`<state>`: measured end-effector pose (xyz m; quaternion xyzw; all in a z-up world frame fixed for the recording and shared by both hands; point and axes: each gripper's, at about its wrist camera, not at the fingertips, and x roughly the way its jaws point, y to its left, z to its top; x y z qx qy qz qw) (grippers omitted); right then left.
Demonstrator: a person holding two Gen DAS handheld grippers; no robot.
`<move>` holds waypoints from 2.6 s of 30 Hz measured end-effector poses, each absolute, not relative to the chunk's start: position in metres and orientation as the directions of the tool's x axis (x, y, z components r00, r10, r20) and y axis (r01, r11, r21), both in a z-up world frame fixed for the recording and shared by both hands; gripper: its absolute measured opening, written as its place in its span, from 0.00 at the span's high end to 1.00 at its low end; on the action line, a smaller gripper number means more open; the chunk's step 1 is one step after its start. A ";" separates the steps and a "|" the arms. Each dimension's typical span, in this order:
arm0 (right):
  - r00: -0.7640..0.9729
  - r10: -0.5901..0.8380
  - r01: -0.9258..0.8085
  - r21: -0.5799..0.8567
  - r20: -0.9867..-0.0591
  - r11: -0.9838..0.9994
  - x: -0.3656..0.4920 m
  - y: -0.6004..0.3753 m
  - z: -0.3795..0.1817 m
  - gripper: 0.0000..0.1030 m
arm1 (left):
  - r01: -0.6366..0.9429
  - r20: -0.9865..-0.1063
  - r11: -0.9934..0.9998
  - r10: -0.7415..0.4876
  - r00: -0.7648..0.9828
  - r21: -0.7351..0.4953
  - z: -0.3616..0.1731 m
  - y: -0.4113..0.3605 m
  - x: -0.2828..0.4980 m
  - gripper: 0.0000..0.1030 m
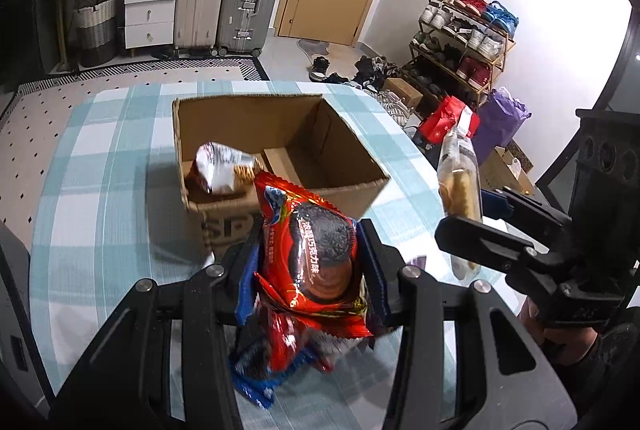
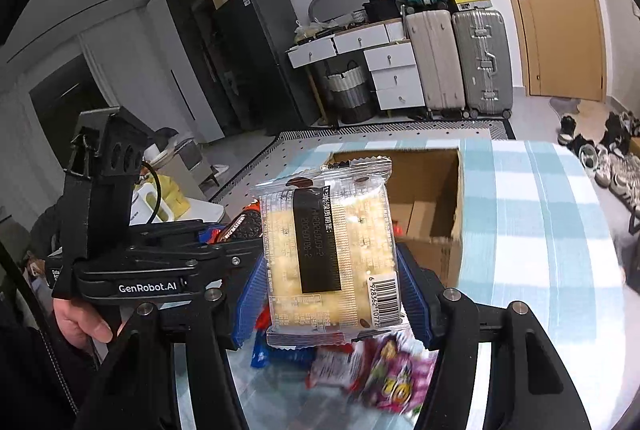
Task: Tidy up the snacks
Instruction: 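Carry the cookie pack and cracker pack over the cardboard box, then open both tools to drop the packs into the box, then withdraw both tools from the box toward the remaining snacks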
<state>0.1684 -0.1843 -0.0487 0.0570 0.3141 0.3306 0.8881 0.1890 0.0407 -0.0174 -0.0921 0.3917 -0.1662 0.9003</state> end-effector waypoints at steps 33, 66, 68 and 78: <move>0.522 0.579 -0.544 0.278 -0.626 0.792 0.344 -0.140 -0.087 0.40 | 0.165 -0.749 0.935 -0.350 0.562 -0.313 -0.067 0.067 0.388 0.60; 0.661 0.547 -0.528 0.200 -0.514 0.825 0.250 -0.170 -0.018 0.13 | 0.034 -0.716 0.988 -0.135 0.685 -0.153 -0.009 0.075 0.274 0.24; 0.668 0.548 -0.532 0.193 -0.503 0.825 0.237 -0.170 -0.012 0.10 | 0.025 -0.705 0.990 -0.119 0.699 -0.142 -0.001 0.075 0.262 0.21; 0.686 0.549 -0.538 0.175 -0.477 0.824 0.181 -0.176 -0.003 0.09 | 0.018 -0.675 0.994 -0.089 0.732 -0.111 0.021 0.065 0.194 0.13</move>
